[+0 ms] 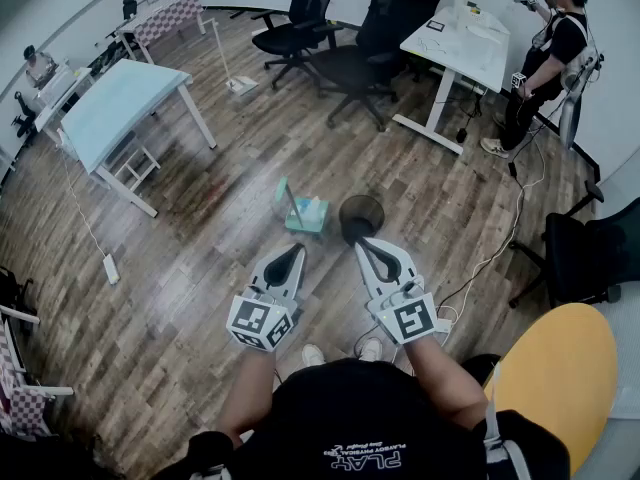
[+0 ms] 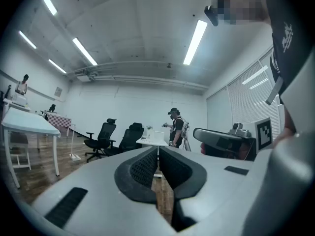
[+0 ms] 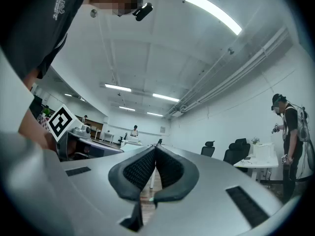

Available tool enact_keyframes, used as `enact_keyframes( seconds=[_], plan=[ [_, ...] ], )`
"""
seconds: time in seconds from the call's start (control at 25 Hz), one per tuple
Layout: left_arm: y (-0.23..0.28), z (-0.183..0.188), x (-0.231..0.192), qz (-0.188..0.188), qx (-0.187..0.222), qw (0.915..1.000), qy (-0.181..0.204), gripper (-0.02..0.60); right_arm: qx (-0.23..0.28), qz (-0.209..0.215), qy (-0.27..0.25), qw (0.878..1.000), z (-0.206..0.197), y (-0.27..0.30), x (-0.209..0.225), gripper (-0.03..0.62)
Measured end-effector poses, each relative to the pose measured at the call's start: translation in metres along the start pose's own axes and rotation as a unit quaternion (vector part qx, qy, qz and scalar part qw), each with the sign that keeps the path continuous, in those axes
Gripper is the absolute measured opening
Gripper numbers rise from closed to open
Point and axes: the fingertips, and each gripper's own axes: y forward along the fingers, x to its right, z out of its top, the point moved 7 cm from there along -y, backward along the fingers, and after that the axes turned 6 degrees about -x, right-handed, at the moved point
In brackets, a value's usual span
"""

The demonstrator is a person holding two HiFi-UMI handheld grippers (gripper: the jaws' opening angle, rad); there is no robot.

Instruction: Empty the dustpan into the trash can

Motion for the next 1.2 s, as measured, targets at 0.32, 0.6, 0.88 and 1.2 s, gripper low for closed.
enact_keyframes(
  seconds=[0.32, 0.6, 0.88, 1.2],
  plan=[
    [0.020, 0.002, 0.000, 0.003, -0.004, 0.9999, 0.012, 0.025, 0.018, 0.010, -0.003, 1.000, 0.002, 0.014, 0.014, 0.025],
    [0.015, -0.003, -0.013, 0.016, -0.010, 0.9997, 0.014, 0.026, 0.027, 0.018, 0.013, 0.999, -0.004, 0.024, 0.008, 0.025],
    [-0.007, -0.013, -0.052, 0.034, -0.005, 0.9994, 0.005, 0.025, -0.002, -0.004, 0.003, 1.000, -0.018, 0.047, -0.016, 0.025],
    [-0.004, -0.021, -0.085, 0.008, -0.032, 0.9994, 0.009, 0.026, -0.032, -0.035, 0.006, 0.999, -0.034, 0.069, -0.026, 0.025]
  ],
)
